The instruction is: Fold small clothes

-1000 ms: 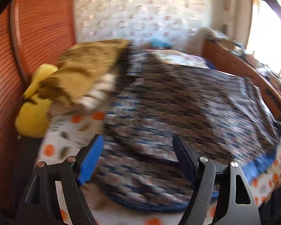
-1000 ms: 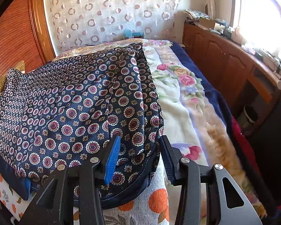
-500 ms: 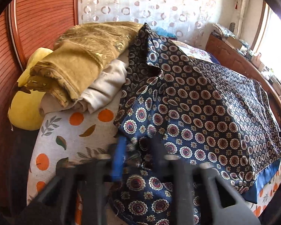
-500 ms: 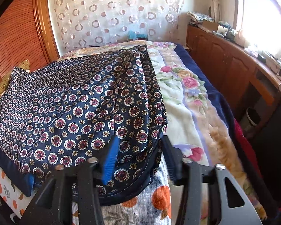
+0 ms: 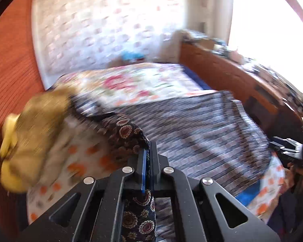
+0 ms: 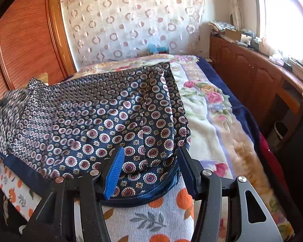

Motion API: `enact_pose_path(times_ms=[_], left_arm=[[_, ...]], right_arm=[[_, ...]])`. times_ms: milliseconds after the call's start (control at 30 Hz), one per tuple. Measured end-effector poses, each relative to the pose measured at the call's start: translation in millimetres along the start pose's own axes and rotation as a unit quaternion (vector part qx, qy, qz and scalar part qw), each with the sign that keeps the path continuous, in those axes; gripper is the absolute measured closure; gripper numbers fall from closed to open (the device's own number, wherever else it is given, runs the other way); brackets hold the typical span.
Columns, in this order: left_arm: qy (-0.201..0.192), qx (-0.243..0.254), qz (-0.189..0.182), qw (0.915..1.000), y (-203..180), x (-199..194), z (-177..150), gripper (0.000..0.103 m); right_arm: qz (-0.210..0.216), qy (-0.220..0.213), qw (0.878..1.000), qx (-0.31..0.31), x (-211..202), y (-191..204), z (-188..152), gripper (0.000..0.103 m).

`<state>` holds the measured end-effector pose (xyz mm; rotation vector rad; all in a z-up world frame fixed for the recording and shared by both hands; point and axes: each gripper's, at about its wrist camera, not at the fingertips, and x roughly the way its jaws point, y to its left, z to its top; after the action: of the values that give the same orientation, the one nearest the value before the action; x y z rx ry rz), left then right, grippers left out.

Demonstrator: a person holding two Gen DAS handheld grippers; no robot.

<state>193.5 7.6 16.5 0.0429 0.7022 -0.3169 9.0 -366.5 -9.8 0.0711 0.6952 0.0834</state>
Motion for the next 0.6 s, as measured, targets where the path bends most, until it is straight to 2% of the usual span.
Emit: enact_pose_path(times_ms=[167, 333, 467, 567, 600], left_arm=[[0.001, 0.080, -0.068, 0.9945, -109.9, 31.7, 41.1, 0.099], [0.022, 0.125, -0.132, 0.9832, -198.6, 57.8, 56.8, 0.099], [0.040, 0.137, -0.160, 0.9767, -240.5, 67.0, 62.8, 0.099], [0.048, 0.150, -0.154, 0.9755, -255.9, 68.6, 63.1, 0.099], [0.048, 0.154, -0.156, 0.9745, -255.7, 66.9, 62.7, 0.095]], right_arm=[[0.009, -0.009, 1.000, 0.004, -15.2, -10.9, -5.6, 0.047], [0.001, -0.012, 1.000, 0.008, -23.6, -27.8, -15.0, 0.047], [-0.007, -0.011, 1.000, 0.016, -27.3, -38.3, -19.4, 0.047], [-0.009, -0.008, 1.000, 0.019, -26.6, -41.9, -21.2, 0.047], [-0.010, -0.008, 1.000, 0.020, -26.5, -42.4, -21.7, 0.047]])
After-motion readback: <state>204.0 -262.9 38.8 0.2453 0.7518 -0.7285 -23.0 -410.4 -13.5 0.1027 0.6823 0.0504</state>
